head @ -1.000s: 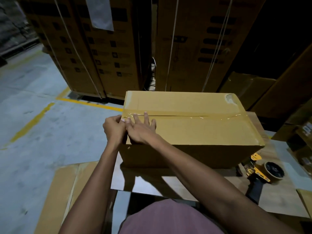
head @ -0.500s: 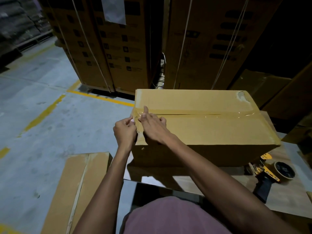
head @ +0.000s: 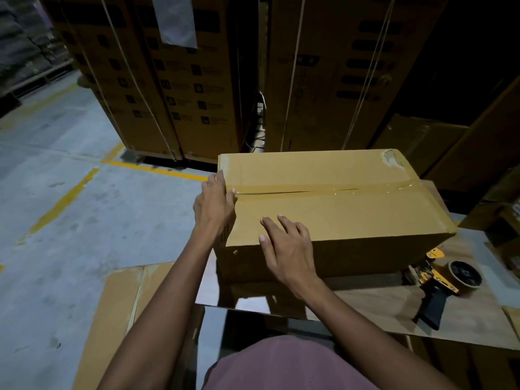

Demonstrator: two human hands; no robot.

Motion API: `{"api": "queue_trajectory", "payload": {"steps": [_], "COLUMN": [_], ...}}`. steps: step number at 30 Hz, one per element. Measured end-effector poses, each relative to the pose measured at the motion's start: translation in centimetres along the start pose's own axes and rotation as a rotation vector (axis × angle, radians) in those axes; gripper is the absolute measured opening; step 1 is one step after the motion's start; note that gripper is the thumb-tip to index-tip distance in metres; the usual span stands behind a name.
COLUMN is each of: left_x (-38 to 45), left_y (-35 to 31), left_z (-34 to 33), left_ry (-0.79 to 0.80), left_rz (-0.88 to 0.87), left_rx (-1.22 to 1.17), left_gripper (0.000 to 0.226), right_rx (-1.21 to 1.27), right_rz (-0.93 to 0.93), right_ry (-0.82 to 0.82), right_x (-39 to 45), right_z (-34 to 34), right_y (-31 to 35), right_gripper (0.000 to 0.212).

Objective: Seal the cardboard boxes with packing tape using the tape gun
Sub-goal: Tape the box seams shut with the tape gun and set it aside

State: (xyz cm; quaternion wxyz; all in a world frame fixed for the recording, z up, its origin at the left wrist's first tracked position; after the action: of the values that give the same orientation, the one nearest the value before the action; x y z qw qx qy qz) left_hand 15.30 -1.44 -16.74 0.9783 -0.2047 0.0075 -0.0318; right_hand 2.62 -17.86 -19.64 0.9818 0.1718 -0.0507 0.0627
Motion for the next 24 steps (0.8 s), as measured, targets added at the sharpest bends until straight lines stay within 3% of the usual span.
{"api": "queue_trajectory", "payload": {"steps": [5, 13, 19, 24], "left_x": [6.1, 12.0, 11.6, 10.9], "left_y": [-1.4, -3.0, -3.3, -3.2], "left_z": [0.0, -1.2, -3.3, -3.4], "left_ry": [0.222, 0.372, 0.219, 0.221], "left_rz": [-0.148, -0.214, -0.201, -0.101], "left_rx": [-0.076, -0.032, 0.171, 0.3], "left_gripper": [0.083, 0.09, 0.078, 0.073], "right_rx": [0.002, 0.088, 0.148, 0.257], "right_rz": [0.002, 0.054, 0.041, -0.024], "right_ry": [0.123, 0.183, 0.172, 0.044], "right_x": [-1.6, -2.3, -1.5, 0.1], "right_z": [-1.1, -1.0, -0.7, 0.4], "right_y": [-0.3, -2.4, -3.6, -7.0], "right_gripper": [0.05, 0.055, 0.059, 0.066]}}
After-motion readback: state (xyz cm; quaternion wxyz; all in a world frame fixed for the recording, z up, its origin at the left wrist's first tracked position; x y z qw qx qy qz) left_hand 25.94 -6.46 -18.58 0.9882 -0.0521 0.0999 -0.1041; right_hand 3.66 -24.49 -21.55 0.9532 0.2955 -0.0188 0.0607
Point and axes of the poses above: each hand's wrist, its own x-axis towards the middle knuckle, its own z-axis out of the back of the hand, y = z × x, the point moved 3 cm from there along x, towards the middle knuckle, and after that the axes turned 10 degrees about y, right-handed, at the moved point
